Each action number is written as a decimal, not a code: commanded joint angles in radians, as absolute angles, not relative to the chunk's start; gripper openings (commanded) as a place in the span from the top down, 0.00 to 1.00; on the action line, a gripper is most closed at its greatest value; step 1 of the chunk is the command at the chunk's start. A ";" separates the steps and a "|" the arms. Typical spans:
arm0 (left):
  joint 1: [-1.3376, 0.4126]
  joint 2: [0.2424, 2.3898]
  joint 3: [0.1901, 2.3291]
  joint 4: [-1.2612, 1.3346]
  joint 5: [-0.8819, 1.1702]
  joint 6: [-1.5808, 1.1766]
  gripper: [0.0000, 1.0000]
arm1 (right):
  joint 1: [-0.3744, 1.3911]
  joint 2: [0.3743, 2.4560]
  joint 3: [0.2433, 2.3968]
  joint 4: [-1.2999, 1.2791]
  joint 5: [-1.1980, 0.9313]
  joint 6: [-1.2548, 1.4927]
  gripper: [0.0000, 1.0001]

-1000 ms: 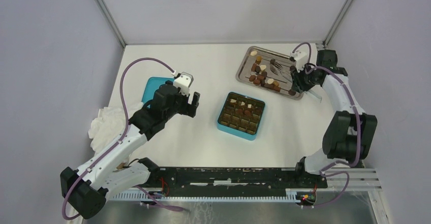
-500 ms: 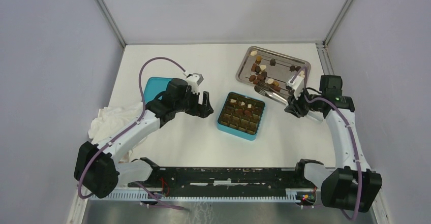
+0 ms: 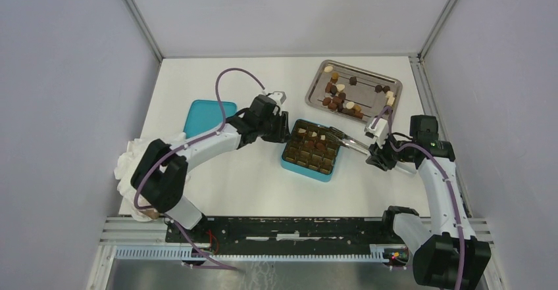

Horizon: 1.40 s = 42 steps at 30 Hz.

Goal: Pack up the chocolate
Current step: Pick up the fake chocolate from the plate, then adjust the packing box at the center of the board, then place the fake chocolate in the packing box.

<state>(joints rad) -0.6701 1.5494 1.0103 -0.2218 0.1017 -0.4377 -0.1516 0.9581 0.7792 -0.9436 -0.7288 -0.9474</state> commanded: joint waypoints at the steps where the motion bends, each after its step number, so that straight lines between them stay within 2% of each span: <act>1: -0.677 1.639 1.112 -0.199 0.061 -0.419 0.51 | -0.150 0.946 0.785 -0.916 -0.781 -0.970 1.00; 10: -0.692 1.799 1.236 -0.252 0.062 -0.381 0.59 | -0.150 0.953 0.772 -0.907 -0.792 -0.974 1.00; 13: -0.700 1.833 1.264 -0.275 0.052 -0.371 0.64 | -0.150 0.955 0.771 -0.906 -0.793 -0.974 1.00; 22: -0.734 1.867 1.309 -0.320 -0.052 -0.344 0.98 | -0.150 0.953 0.778 -0.915 -0.794 -0.977 1.00; 27: -0.776 1.776 1.266 -0.256 -0.179 -0.315 0.98 | -0.150 0.955 0.804 -0.947 -0.806 -0.990 1.00; 32: -0.849 1.578 1.086 -0.054 -0.344 -0.251 0.98 | -0.150 0.954 0.859 -1.004 -0.844 -1.011 1.00; 42: -0.908 1.351 0.858 0.192 -0.461 -0.180 0.98 | -0.150 0.942 0.952 -1.109 -0.906 -1.069 1.00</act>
<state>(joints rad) -0.8982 1.4208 0.8909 -0.0067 -0.3756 -0.2409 -0.1516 0.9604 0.8917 -1.0607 -0.8337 -1.0229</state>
